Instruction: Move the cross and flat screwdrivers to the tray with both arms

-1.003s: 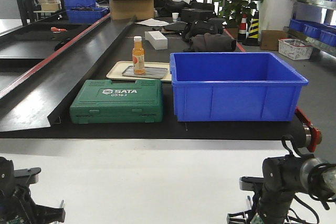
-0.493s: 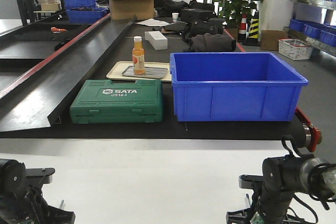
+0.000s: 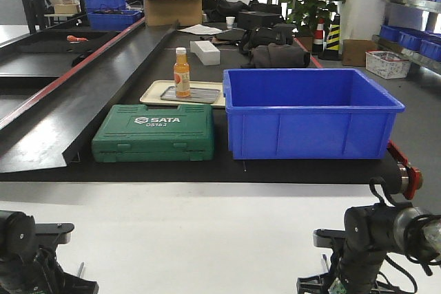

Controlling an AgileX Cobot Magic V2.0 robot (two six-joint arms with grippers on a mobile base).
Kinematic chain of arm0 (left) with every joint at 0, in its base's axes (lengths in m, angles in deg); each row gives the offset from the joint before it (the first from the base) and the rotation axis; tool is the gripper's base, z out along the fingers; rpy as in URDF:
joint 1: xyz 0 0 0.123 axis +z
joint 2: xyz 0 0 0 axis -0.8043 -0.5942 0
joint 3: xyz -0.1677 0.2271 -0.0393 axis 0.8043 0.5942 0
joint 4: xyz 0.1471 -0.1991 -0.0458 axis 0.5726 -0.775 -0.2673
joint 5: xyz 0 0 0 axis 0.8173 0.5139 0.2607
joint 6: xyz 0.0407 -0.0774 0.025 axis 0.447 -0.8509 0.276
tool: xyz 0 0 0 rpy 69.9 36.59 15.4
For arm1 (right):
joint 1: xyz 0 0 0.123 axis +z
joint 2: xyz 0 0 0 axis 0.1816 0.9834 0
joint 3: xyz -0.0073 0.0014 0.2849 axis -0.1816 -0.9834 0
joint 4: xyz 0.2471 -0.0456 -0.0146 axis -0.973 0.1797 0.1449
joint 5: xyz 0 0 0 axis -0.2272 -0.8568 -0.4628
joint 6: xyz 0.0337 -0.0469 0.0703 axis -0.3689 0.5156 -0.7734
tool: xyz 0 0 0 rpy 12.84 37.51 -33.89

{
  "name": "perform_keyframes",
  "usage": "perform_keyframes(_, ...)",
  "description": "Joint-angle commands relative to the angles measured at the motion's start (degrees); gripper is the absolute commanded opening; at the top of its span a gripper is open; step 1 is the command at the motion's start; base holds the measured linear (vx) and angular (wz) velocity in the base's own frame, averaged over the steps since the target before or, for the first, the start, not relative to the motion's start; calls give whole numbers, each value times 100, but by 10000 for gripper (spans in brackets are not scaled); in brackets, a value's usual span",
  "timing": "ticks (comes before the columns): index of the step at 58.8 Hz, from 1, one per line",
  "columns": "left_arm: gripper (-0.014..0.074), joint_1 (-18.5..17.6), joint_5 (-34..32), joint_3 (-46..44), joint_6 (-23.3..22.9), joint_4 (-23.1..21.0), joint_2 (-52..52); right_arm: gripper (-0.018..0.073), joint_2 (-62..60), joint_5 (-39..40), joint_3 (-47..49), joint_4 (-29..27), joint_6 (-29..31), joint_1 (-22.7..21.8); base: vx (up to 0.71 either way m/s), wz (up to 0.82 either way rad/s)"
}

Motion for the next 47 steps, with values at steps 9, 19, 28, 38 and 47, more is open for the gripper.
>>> perform_keyframes(9,475,-24,-97,-156,-280,-79,261,-11,-210,211,92,-28,110,-20,0,0)
perform_keyframes(19,500,-24,16,-152,-502,-67,145,-11,-210,190,92,-28,148,-20,0,0)
perform_keyframes(28,500,-24,248,-152,-502,-58,-57,-11,-210,183,92,-24,154,-20,0,0)
perform_keyframes(38,500,-24,267,-152,-502,-58,-284,-11,-210,183,92,-24,239,-20,0,0)
perform_keyframes(47,500,-24,141,-152,-502,-58,-379,-11,-210,149,92,-24,329,-20,0,0)
